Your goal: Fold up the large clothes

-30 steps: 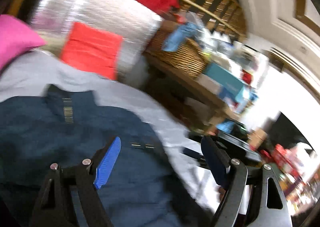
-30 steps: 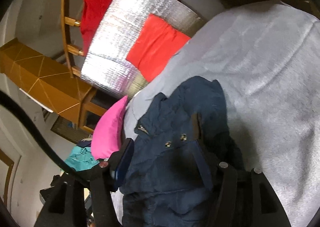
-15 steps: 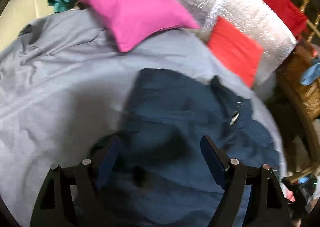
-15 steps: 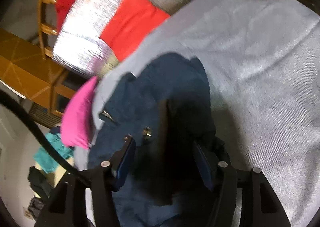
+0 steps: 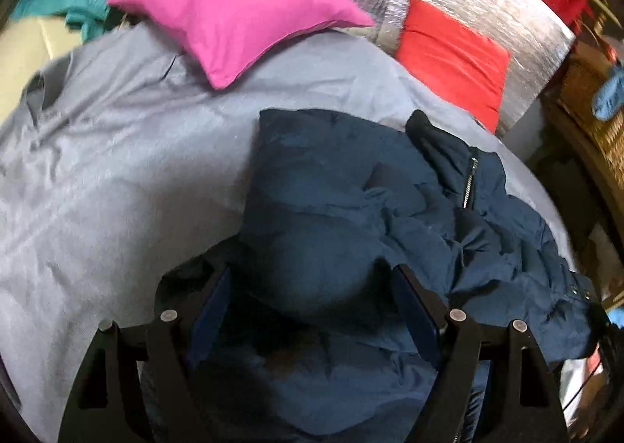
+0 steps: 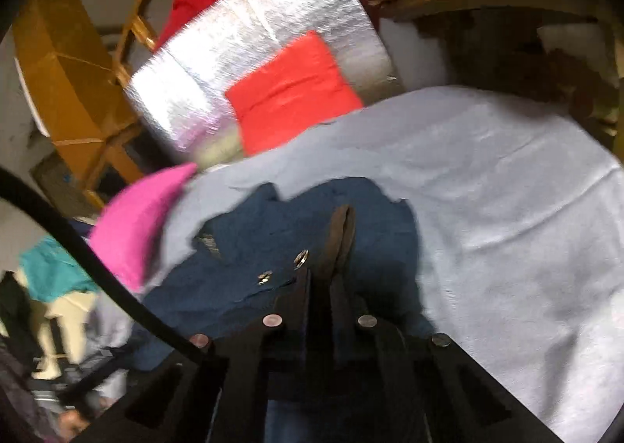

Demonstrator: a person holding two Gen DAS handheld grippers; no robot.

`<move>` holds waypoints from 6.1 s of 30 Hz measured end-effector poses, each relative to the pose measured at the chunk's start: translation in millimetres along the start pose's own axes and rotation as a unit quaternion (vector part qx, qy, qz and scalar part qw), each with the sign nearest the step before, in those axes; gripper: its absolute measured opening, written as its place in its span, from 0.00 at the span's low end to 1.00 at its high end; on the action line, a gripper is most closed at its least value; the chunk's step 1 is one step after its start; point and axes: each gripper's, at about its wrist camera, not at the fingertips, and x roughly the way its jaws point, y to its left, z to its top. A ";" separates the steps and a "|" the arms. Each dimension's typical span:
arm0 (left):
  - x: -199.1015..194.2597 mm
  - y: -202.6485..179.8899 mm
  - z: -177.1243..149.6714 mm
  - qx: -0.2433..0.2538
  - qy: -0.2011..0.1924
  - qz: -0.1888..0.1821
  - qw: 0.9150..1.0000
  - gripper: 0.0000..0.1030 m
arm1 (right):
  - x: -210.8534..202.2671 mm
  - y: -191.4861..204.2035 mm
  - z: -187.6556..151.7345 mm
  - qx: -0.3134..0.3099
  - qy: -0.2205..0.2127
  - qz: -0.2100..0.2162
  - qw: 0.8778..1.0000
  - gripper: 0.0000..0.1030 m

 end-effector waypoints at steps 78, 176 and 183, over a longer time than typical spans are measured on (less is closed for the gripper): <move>-20.1 -54.7 -8.3 0.141 -0.037 -0.006 0.989 0.80 | -0.7 0.4 5.9 -0.024 0.078 0.026 0.996 0.41; 41.7 65.9 37.1 -0.110 0.054 -0.083 0.989 0.58 | 87.8 -111.0 -4.4 0.291 0.178 0.242 0.908 0.44; 39.2 68.9 38.7 -0.113 0.053 -0.083 0.989 0.67 | 80.9 -113.2 10.1 0.275 0.126 0.201 0.932 0.70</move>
